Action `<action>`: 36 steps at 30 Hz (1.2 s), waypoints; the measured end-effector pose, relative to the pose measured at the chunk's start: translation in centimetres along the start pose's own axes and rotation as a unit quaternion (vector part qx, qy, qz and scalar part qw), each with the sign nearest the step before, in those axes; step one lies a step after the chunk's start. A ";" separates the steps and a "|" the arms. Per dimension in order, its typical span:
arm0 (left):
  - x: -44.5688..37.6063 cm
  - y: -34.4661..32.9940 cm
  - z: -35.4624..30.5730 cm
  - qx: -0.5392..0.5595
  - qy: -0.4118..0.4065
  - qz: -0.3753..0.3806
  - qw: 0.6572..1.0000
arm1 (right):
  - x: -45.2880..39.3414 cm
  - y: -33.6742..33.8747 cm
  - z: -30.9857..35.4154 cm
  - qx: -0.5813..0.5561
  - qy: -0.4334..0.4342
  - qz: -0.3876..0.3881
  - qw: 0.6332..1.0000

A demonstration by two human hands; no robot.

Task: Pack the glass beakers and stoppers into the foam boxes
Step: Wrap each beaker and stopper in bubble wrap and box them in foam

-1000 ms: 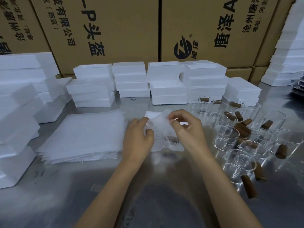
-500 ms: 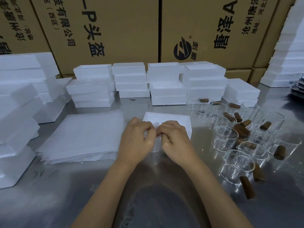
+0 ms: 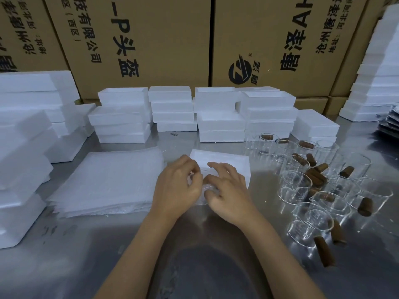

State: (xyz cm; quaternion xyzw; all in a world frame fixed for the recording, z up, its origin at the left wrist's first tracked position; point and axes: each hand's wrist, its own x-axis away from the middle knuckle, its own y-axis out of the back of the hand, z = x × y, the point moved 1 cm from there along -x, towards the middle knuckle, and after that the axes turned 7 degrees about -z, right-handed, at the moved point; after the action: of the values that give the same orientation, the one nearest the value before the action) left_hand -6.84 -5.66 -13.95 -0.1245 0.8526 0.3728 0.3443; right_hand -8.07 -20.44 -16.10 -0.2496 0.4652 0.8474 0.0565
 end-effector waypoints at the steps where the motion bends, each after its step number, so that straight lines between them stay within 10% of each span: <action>1: -0.1 -0.1 0.0 0.002 0.000 -0.011 1.000 | 0.0 0.1 0.1 -0.005 0.000 -0.005 1.000; 7: -0.1 -0.4 0.6 0.004 0.039 -0.045 0.998 | -0.5 1.6 -0.1 -0.119 -0.078 -0.222 0.964; 21: 0.2 -1.2 0.8 0.023 0.045 0.059 0.997 | -0.5 0.1 -0.6 0.028 -0.020 -0.073 0.997; 28: 0.6 -1.4 1.1 0.010 0.003 0.170 0.985 | -1.0 1.6 -1.8 -0.256 -0.197 -0.249 0.913; 36: -0.3 0.0 0.2 0.045 0.070 -0.052 0.995 | -1.0 1.0 -4.2 -0.121 -0.296 -0.128 0.939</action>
State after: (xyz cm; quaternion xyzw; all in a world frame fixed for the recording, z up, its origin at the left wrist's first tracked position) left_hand -6.48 -5.55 -13.84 -0.1789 0.8830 0.3058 0.3079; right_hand -5.96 -24.33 -16.70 -0.0495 0.2858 0.9184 0.2692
